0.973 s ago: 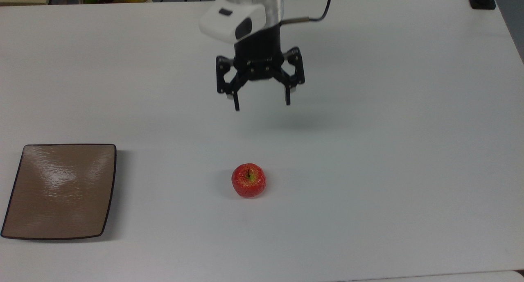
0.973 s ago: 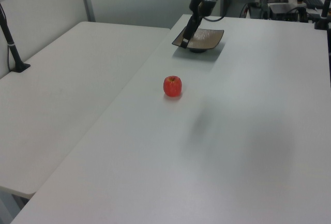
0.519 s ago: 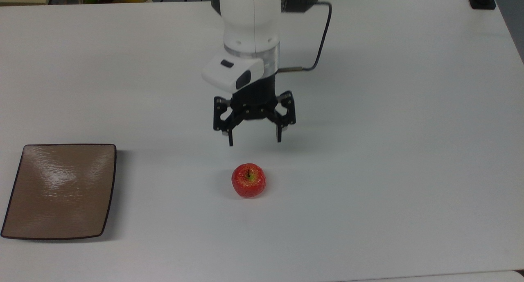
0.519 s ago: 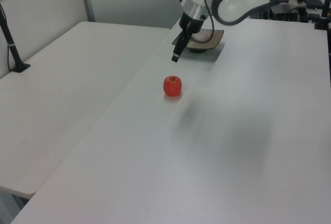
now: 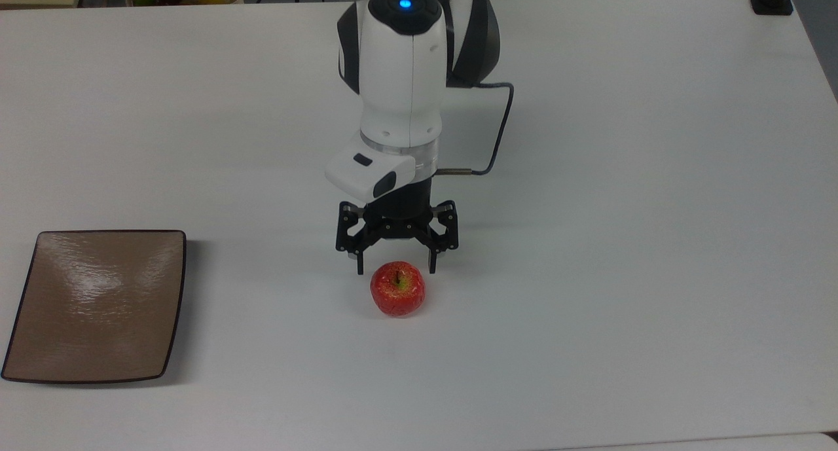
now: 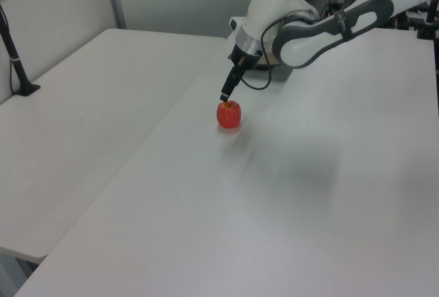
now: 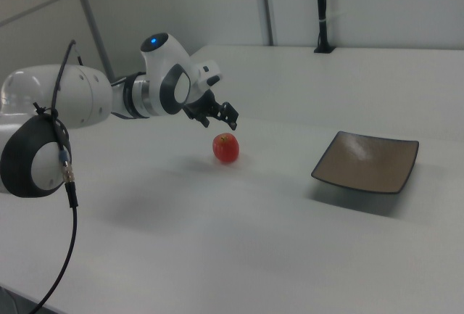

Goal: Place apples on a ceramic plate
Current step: 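Lower the gripper around the red apple and close on it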

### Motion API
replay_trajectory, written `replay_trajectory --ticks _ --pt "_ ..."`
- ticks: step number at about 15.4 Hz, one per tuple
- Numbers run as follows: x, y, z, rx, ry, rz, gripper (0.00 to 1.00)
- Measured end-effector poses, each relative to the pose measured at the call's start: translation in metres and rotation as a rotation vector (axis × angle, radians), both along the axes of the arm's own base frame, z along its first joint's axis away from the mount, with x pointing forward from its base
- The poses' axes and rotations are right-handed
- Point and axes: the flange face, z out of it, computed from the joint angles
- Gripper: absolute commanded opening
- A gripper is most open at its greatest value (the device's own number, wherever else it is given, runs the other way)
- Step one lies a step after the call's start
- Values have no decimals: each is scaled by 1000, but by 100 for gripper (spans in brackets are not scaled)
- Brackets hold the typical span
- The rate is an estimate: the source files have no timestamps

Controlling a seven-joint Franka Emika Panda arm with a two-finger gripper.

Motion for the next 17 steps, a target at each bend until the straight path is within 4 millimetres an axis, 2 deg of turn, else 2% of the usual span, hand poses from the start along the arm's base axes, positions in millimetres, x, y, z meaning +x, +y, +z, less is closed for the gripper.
replay_trajectory --ticks 5,14,17 --pt "5 3 -30 -16 -13 18 100" --pt "6 7 -64 -72 1 34 98" --pt "6 9 -66 -93 -5 31 47"
